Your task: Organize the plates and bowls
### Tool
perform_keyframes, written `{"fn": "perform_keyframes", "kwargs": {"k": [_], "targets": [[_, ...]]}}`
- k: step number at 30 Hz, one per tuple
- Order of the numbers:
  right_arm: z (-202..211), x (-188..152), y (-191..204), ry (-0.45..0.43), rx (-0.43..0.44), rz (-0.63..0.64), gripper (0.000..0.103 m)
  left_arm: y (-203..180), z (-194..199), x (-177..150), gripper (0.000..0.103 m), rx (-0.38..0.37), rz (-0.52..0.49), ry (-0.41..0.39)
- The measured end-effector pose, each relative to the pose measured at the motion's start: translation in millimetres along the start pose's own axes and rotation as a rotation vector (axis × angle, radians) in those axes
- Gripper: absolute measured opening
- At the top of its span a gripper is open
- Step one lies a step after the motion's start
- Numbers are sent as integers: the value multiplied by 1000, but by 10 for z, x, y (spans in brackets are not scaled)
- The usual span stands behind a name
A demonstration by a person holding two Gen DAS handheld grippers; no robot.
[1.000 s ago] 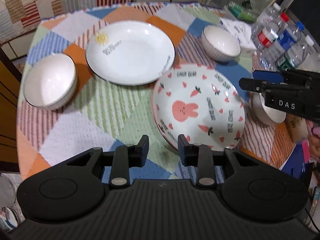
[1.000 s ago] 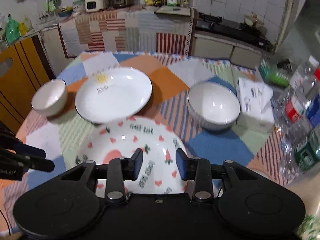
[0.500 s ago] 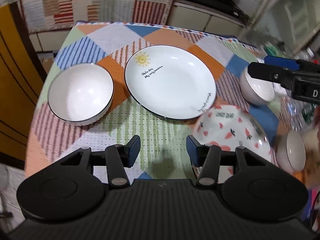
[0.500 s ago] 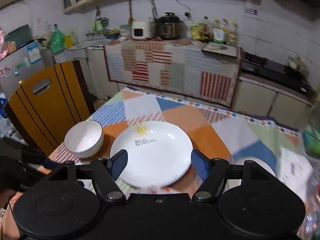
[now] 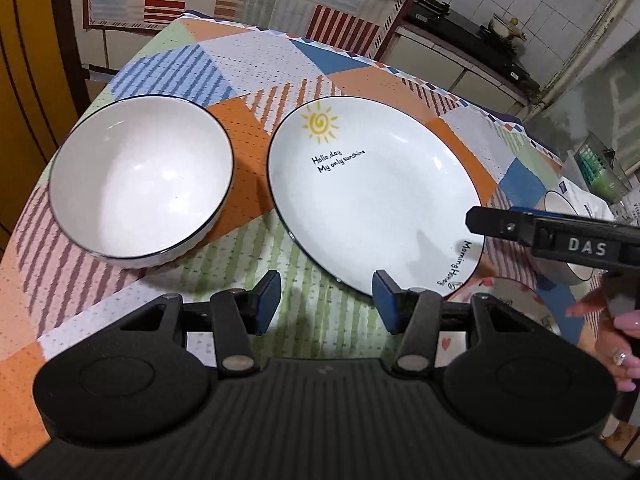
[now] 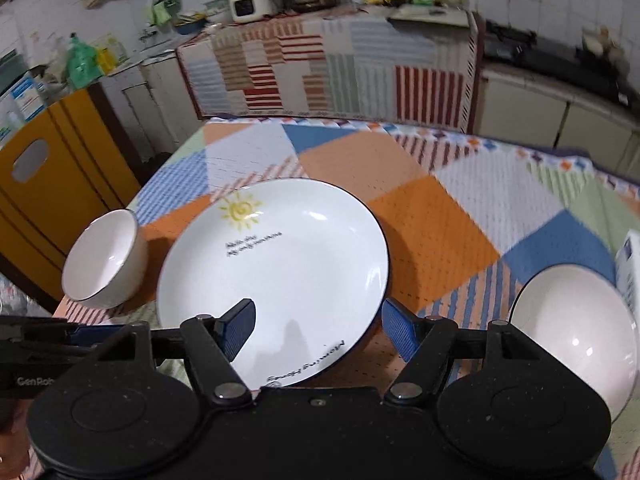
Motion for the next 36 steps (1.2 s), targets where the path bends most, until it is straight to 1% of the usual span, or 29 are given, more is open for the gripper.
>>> {"fn": "perform_keyframes", "kwargs": {"k": [5,11,13,15,16,17,18,19,20,21,23,25,27,28,30,33,36], "targets": [[-94,-88,-156,-22,16,-84,74,-11,-139,20,48,8,18,2],[-209,-109,-251,-39,56,-118,66,-9,-284,19,45,21,23,3],[-258,-108,-300,-38,73,-142,63,-7,-319,18,40,22,27,-9],[-313,-114,-340,-39,83,-152,55,-11,-338,25,38,22,27,-25],[-335,-118,-355,-40,83,-154,54,-14,-343,28,37,21,29,-32],[-357,-125,-371,-43,79,-156,47,-26,-352,25,37,19,26,-46],[-376,-132,-387,-45,68,-158,35,-52,-365,18,37,21,8,-62],[-410,-147,-406,-35,55,-145,29,-87,-371,11,35,35,-16,-80],[-433,-162,-422,-30,60,-129,25,-125,-369,1,35,57,-35,-92],[-436,-175,-445,-41,75,-117,24,-162,-369,-6,34,76,-49,-97],[-441,-175,-507,-47,103,-142,21,-199,-356,-2,32,102,-76,-98],[-426,-153,-525,-51,112,-153,19,-187,-330,40,32,95,-64,-79],[-389,-120,-457,-56,101,-101,19,-186,-273,93,32,85,-68,-72],[-359,-104,-442,-57,103,-95,19,-208,-229,107,32,82,-86,-74],[-310,-80,-410,-49,87,-75,20,-261,-112,93,32,88,-117,-96],[-152,-74,-398,-71,98,-79,20,-335,111,38,32,80,-147,-128],[68,-116,-358,-97,106,-77,20,-392,343,-33,32,77,-167,-142]]}}
Point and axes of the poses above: each gripper's, at about its wrist camera, not at the fingertips, and z roughly against the way its jaws point, y to its left, x to its top, the point moved 1 cm from there along -z, roughly the way its jaws point, and after that the axes turned 8 degrees about x, right-handed, at the moved point
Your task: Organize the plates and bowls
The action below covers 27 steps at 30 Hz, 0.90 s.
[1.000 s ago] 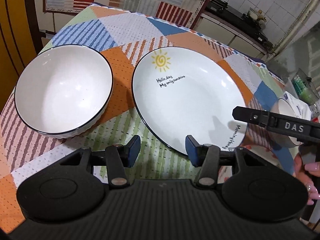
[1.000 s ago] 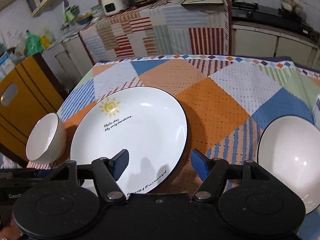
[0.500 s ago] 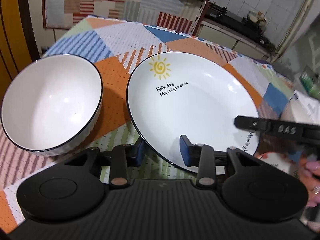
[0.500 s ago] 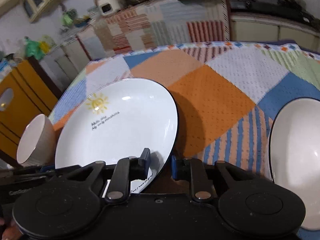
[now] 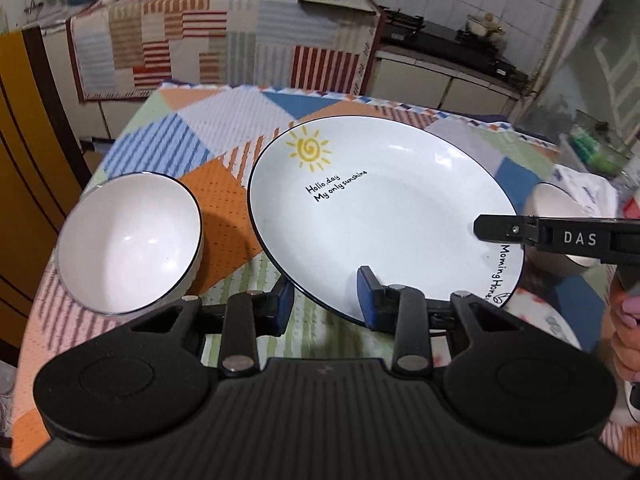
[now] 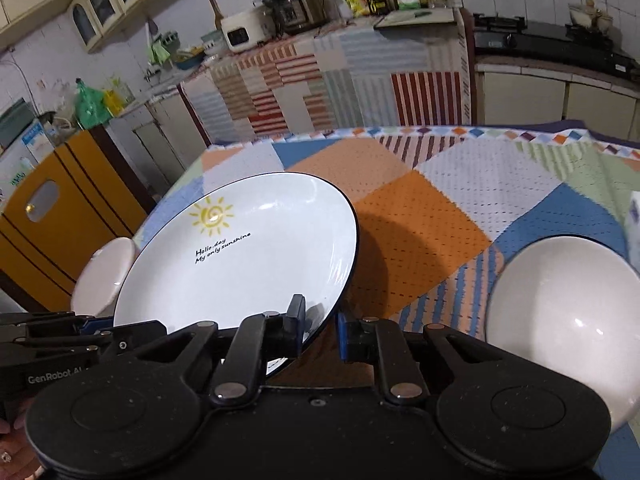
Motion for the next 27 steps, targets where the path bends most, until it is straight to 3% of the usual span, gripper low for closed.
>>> {"fn": "perform_keyframes", "kwargs": {"k": [14,22,27], "targets": [[863,-520,288,-28,5,-20,21,-223,810,-398,32,-47,-68,45],[1061,-976,354,-68,-14,-30,21,-243,859,-713,32,-67,-76,108],[1033,-1107,373,-40,-36,-28,22,-267,819,-824,32,-76,-87,136]]}}
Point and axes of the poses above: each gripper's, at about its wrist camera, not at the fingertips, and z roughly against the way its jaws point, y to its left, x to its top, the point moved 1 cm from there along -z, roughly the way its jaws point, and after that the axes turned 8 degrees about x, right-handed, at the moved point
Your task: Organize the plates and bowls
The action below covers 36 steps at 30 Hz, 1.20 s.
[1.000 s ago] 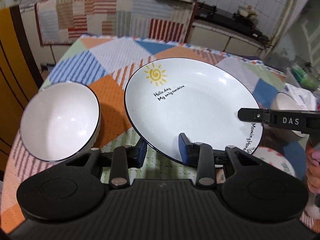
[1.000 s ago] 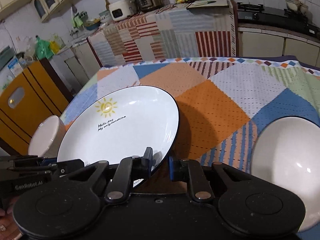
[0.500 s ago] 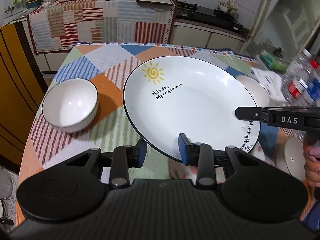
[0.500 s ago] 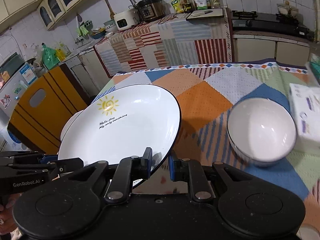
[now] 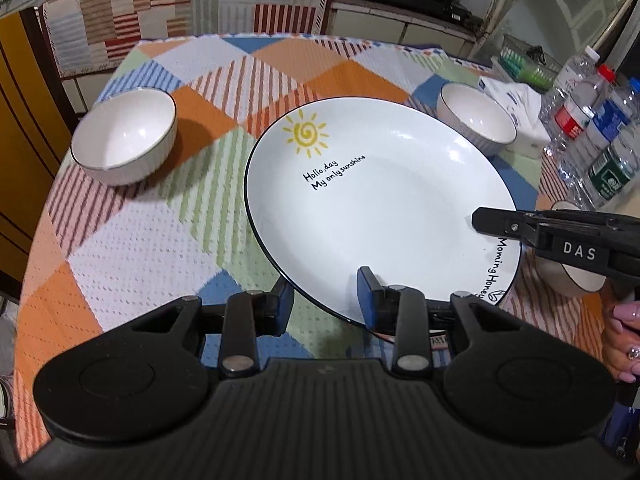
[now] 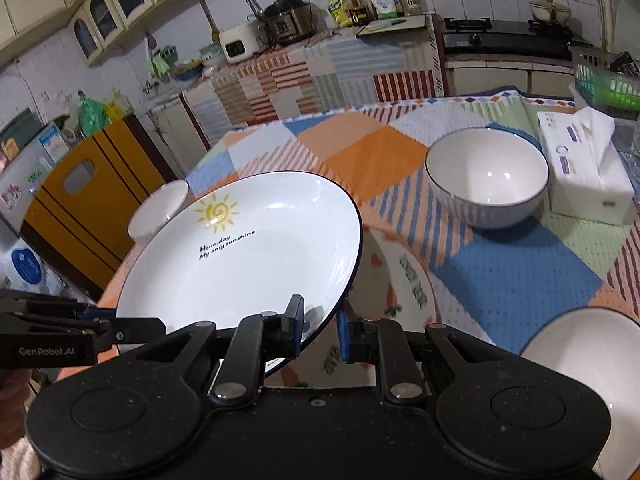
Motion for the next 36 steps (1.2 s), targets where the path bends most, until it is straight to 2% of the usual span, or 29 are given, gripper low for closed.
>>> {"fn": "perform_keyframes", "kwargs": {"k": [10,18,33,36], "targets": [[30,-137,-61,36,-49,1,22,-100,-122,-65,32,-22,-10,64],[52,-180,-49,50,-71,15,22,-137,-118,-61,32,-15,-19,88],[124,-248,-41,85,-158,19,23,-296,-122,-74,32,-4,-32,117],[127,-251,-11,92,-188,54,23,-310,-147,-74,32,-2,-28,134]]}}
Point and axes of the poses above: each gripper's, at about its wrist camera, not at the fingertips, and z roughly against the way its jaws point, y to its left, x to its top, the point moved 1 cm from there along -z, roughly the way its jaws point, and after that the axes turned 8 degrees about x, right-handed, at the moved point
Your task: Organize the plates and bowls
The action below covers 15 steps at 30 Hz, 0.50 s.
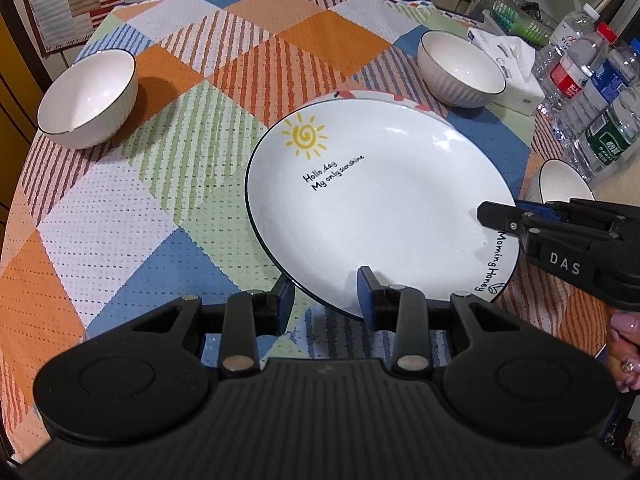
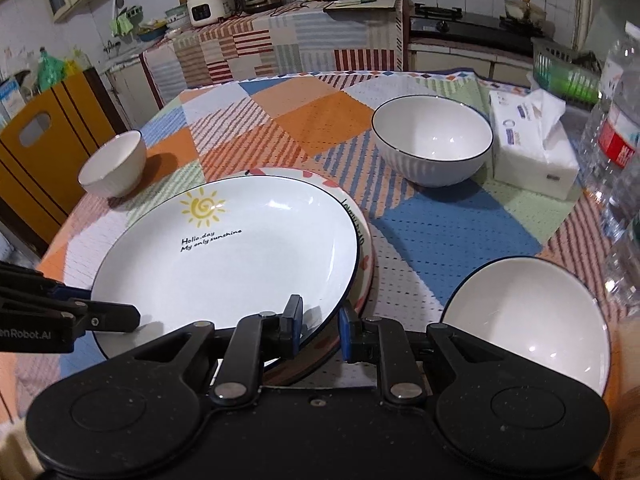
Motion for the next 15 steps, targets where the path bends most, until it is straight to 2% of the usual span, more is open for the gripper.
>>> {"fn": "perform_keyframes", "kwargs": {"k": [5,10,15], "targets": [[2,-5,70,11,-49,53,25,-32,-25,14,32,23,1,28],[-71,-51,202,49,-143,154,29,-99,-41,21,32,59,-16,61],[-83,-82,182,19,-145,182,29,-137,-57,36,32,93,4,81]]}}
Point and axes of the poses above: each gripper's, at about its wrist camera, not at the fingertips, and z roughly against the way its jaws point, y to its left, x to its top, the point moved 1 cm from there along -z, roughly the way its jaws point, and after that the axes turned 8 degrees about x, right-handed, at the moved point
